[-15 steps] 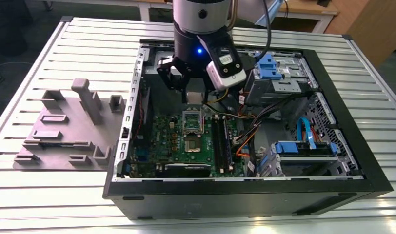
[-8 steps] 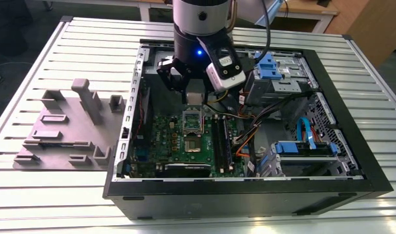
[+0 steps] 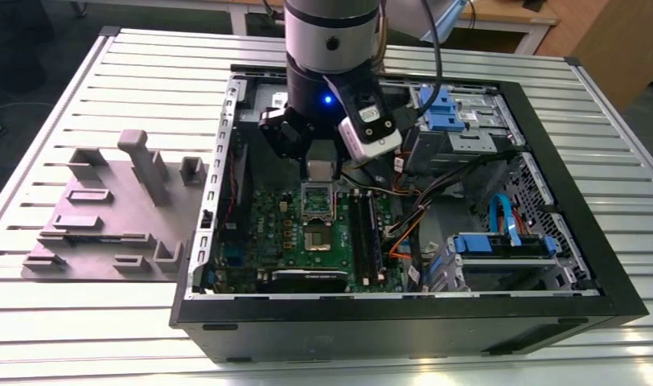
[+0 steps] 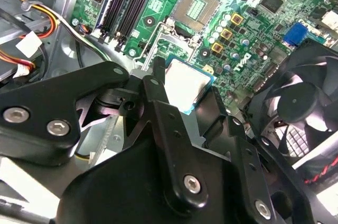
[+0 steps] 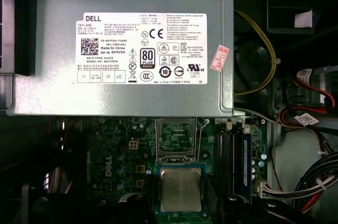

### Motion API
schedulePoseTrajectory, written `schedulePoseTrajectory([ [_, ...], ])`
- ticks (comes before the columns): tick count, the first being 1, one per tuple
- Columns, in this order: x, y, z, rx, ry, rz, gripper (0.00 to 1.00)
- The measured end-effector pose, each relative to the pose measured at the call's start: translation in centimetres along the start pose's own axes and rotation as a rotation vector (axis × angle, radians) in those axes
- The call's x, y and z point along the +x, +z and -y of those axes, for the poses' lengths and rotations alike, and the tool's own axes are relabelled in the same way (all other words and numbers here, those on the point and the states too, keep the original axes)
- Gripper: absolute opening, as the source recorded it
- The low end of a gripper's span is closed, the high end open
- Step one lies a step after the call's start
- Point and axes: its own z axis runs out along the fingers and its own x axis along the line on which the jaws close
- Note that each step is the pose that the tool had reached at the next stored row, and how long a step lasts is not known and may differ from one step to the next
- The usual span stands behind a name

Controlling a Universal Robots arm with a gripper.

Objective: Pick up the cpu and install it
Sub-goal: 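Pick up the cpu and move it towards the insertion slot, then place the cpu into insertion slot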

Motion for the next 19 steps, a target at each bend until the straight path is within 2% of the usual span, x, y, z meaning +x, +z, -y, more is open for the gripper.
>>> schedulePoseTrajectory([
  [4, 0.02, 0.48, 0.08, 0.0000, 0.000, 0.0000, 0.47],
  [9, -0.21, 0.68, 0.09, 0.0001, -0.001, -0.0006, 0.47],
  [18, -0.24, 0.66, 0.09, 0.0000, -0.001, -0.0006, 0.47],
  [19, -0.24, 0.51, 0.08, 0.0000, -0.001, -0.0007, 0.47],
])
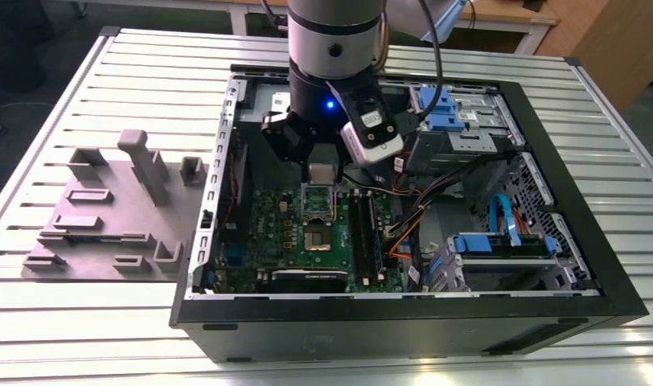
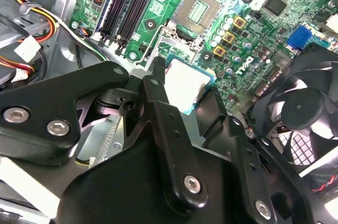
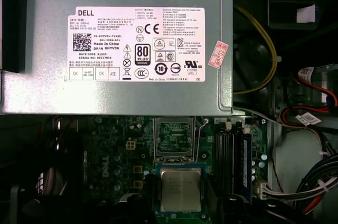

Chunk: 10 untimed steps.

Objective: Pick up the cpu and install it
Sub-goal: 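Place the cpu into insertion slot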

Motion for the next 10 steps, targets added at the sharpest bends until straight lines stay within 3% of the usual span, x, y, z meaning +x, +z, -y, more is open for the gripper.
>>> schedulePoseTrajectory([
  [10, -0.01, -0.17, 0.00, 0.0001, 0.000, -0.0001, 0.47],
])
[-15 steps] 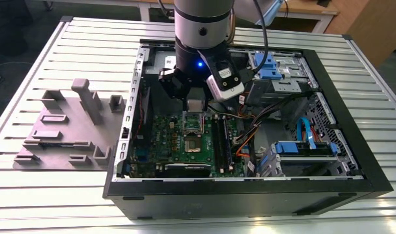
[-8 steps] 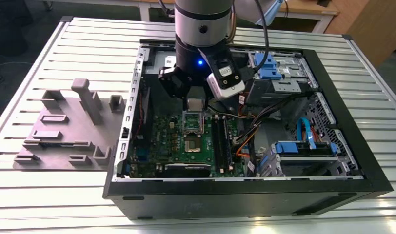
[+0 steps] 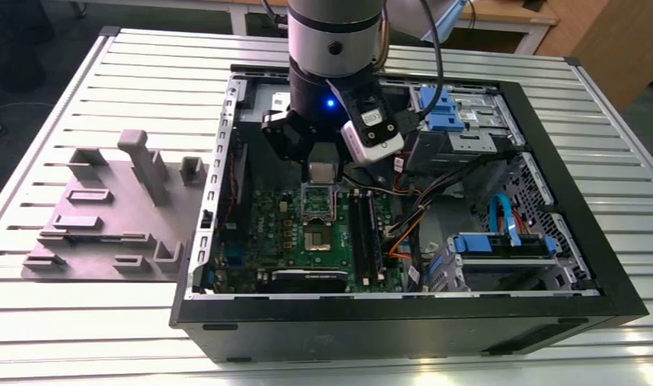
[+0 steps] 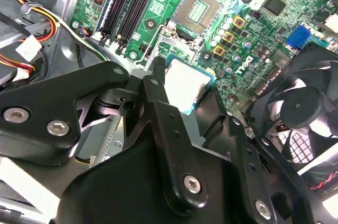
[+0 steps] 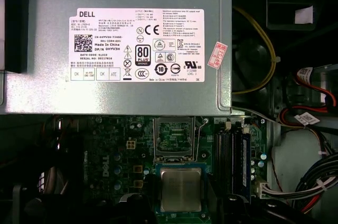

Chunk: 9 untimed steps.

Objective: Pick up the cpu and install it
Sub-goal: 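Place the cpu into insertion slot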

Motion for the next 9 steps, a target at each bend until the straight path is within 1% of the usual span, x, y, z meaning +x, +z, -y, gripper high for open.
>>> schedulePoseTrajectory([
  [2, 0.00, 0.08, 0.01, 0.0011, 0.000, 0.0000, 0.47],
  [4, 0.00, 0.17, 0.03, 0.0079, 0.000, 0.0002, 0.47],
  [5, 0.00, 0.22, 0.06, 0.0129, 0.000, 0.0002, 0.47],
  [9, 0.01, 0.48, 0.21, 0.0290, -0.001, 0.0005, 0.47],
])
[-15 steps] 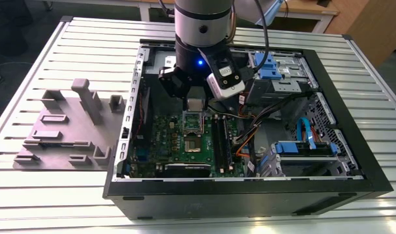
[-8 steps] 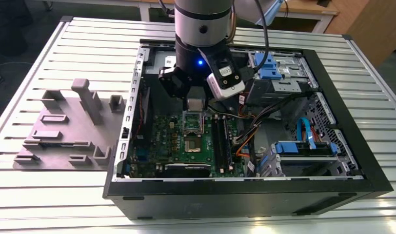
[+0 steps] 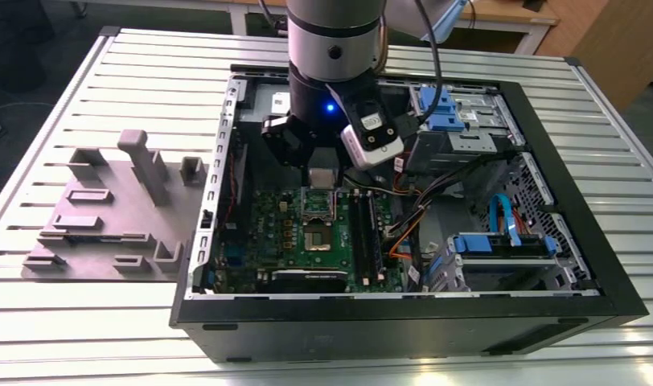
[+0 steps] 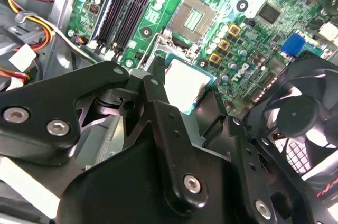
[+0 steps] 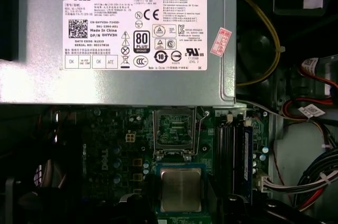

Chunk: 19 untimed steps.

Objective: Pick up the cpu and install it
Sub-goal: 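Place the cpu into insertion slot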

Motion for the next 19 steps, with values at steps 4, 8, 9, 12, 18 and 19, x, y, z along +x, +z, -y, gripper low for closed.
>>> schedulePoseTrajectory([
  [4, 0.02, 0.33, 0.13, 0.0127, 0.000, 0.0001, 0.47],
  [8, 0.02, 0.77, 0.34, 0.0161, 0.000, 0.0001, 0.47],
  [9, 0.02, 0.90, 0.42, 0.0165, 0.000, 0.0002, 0.47],
  [12, 0.03, 1.23, 0.74, 0.0175, 0.000, 0.0001, 0.47],
  [18, 0.05, 2.09, 1.12, 0.0177, 0.000, 0.0001, 0.47],
  [19, 0.06, 2.27, 1.15, 0.0177, 0.000, 0.0001, 0.47],
])
